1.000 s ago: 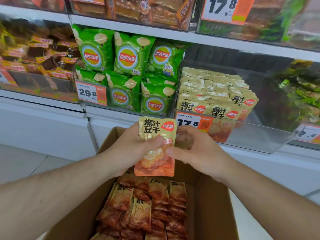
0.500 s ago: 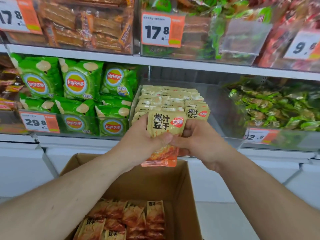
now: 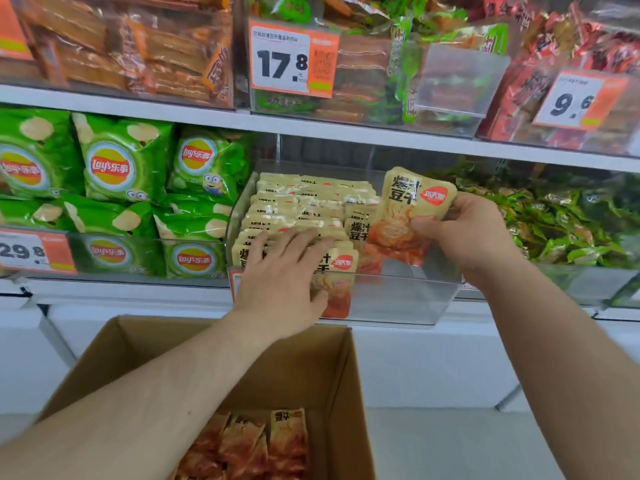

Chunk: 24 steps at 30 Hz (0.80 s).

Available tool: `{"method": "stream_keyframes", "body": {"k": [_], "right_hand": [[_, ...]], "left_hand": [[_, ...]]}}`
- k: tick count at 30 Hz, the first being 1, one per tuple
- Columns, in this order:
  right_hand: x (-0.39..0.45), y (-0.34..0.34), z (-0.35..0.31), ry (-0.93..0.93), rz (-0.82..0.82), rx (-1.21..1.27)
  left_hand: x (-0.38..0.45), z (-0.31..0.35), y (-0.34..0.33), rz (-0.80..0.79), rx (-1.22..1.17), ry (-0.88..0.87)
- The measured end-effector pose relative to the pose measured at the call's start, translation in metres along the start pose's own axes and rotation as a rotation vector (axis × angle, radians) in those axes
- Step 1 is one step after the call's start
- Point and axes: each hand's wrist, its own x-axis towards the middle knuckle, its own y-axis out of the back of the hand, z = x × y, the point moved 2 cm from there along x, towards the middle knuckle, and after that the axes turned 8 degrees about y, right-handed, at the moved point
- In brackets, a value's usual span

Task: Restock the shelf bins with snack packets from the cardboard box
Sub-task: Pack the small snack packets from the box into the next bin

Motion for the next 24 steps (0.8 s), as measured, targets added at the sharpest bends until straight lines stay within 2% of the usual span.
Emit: {"method": "stream_keyframes", "body": {"k": [3, 9, 14, 19, 24], "right_hand": [[0.014, -0.010, 0.012, -0.072, -0.101, -0.063], [0.030, -0.040, 0.041, -0.156, -0.260, -0.392], [0.042, -0.052, 0.053, -0.200, -0.277, -0.542], [0.043, -0.056, 0.059, -0.269, -0.197, -0.491], [0.045, -0.063, 0.060, -0.259, -0.214, -0.481]], "left_hand": [[0.000, 0.001, -0.002, 0.036, 0.027, 0.012], [-0.001, 0.003, -0.007, 0.088, 0.038, 0.043], [-0.002, 0.002, -0.007, 0.092, 0.041, 0.042], [-0.001, 0.003, -0.008, 0.090, 0.041, 0.045], [-0.001, 0.003, -0.008, 0.094, 0.038, 0.040]]}}
